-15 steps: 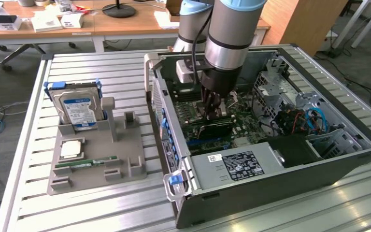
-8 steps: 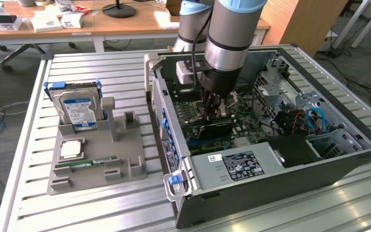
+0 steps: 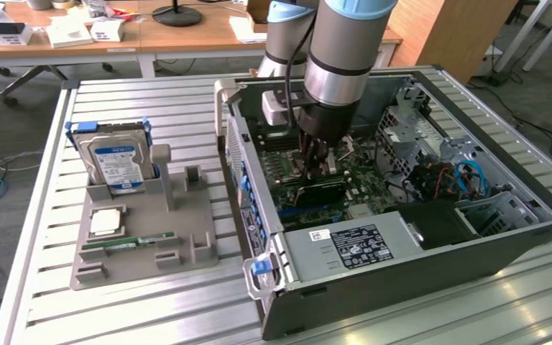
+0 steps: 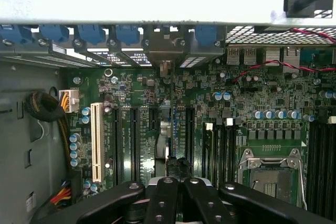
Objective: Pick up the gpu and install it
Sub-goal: 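Press down on the gpu until it lock into place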
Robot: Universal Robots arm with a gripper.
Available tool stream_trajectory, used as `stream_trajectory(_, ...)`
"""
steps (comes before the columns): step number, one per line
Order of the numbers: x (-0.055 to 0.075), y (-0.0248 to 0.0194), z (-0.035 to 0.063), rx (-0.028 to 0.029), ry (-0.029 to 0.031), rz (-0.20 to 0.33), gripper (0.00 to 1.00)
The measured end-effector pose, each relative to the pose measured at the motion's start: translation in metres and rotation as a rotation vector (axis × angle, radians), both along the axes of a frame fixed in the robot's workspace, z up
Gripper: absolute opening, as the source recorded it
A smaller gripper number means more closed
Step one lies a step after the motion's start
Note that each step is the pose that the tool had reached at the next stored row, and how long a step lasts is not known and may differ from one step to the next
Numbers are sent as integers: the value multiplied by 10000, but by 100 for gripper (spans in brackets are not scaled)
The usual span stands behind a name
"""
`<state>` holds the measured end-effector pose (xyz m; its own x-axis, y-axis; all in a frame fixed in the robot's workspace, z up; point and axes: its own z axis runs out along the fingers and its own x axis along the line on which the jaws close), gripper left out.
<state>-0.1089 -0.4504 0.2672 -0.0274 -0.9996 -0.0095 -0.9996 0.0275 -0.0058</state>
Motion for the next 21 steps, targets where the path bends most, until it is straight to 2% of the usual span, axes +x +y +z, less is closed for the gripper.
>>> stream_trajectory(21, -8, 0, -6, 1, 0, 1, 11)
